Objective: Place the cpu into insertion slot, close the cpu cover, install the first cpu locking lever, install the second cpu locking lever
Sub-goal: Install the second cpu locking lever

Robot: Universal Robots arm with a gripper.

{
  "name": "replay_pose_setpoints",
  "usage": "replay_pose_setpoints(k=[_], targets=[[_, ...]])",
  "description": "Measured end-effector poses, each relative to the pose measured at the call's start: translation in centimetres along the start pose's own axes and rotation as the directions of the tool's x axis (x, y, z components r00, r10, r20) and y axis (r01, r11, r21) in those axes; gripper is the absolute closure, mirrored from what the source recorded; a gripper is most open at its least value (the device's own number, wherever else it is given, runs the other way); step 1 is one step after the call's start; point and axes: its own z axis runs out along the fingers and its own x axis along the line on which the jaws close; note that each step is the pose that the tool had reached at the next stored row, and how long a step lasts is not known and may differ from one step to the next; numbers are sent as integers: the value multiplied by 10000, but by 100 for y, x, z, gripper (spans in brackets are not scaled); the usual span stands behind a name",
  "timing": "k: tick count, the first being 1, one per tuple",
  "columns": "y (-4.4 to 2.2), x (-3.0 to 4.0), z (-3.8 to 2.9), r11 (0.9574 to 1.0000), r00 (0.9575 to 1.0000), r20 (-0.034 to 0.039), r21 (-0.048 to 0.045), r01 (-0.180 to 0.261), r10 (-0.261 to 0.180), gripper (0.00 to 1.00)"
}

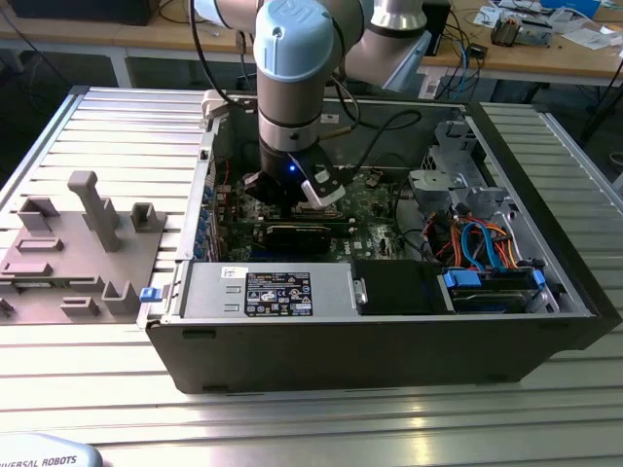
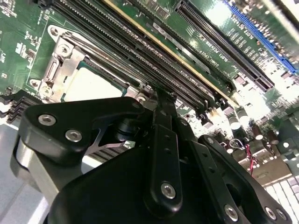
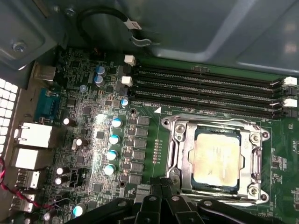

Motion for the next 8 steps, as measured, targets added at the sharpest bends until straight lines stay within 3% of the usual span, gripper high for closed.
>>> replay_pose_setpoints(k=[4,8], targets=[[19,-54,-31,10000,10000,-15,54,-3,3,89],[75,-202,-19,9998,9999,-110,209,-13,16,89]])
